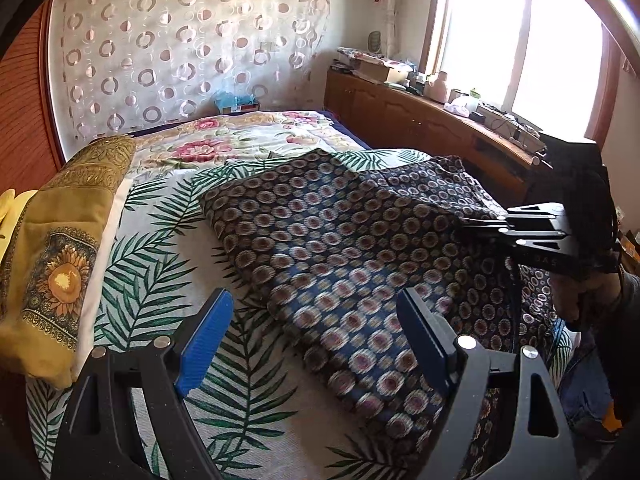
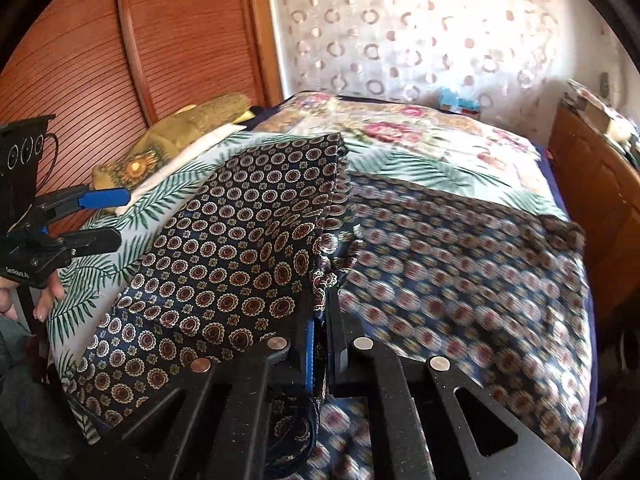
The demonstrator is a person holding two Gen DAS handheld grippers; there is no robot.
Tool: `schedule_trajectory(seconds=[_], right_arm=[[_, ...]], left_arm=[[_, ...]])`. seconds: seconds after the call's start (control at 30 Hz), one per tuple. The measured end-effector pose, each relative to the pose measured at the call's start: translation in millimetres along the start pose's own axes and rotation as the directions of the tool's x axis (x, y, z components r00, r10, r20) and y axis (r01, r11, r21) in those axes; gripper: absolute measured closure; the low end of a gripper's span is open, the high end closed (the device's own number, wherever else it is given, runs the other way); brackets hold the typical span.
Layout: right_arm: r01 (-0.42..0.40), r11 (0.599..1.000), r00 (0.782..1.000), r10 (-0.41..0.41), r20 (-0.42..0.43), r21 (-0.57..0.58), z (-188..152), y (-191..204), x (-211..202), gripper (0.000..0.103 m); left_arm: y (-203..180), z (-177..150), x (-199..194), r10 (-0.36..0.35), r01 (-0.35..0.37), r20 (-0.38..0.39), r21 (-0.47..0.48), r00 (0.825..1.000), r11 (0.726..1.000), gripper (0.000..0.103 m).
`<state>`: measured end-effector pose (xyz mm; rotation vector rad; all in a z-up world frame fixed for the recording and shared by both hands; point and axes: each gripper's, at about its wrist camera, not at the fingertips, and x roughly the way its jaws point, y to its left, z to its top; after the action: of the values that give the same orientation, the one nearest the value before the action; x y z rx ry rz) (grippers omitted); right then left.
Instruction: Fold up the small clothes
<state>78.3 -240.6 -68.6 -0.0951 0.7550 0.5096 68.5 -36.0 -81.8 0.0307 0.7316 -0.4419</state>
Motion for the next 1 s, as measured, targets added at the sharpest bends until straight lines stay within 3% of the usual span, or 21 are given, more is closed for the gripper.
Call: schedule_trajectory(seconds=[0.17,0.37,0.67,0.73,0.83,0.93,1.0], right_arm=[[0.063,0.997,0.998,-0.063,-0.006,0.032,-22,-18,-24,0.099],[0.129,0.988,0.99,-0.133,0.044,0.08,-41,-25,-67,0.099],[0.235,0.964,0.956,-0.252,0.149,0.121,-67,-33,-142,0.1],[0.264,0.954,0.949,-0.283,0.14,0.139,-76,-36,-151,0.1],[0.253,0.951,0.96,-0.269,0.074,0.175,-95,-40,-142,0.099],[0.281,0.942,0.958,-0.287,0.004,0.185,-110,-40,-130,0.099],[0.28,0.94,0.958,-0.286,0.002,0.194,-113,-38,-132,0.099]], left_arm=[[-7,3,4,-0.016,0.016,-0.005,0.011,1.0,1.0,0.019],[-18,4,10,-0.028,0.028,-0.018,0.024,0.999,0.999,0.019],[-29,6,14,-0.048,0.05,-0.029,0.049,0.998,0.998,0.018],[-31,5,14,-0.051,0.053,-0.033,0.05,0.998,0.997,0.019],[-34,6,18,-0.055,0.057,-0.039,0.051,0.998,0.997,0.019],[-36,6,20,-0.056,0.058,-0.044,0.055,0.997,0.997,0.018],[-37,7,22,-0.053,0.056,-0.048,0.055,0.997,0.997,0.018]])
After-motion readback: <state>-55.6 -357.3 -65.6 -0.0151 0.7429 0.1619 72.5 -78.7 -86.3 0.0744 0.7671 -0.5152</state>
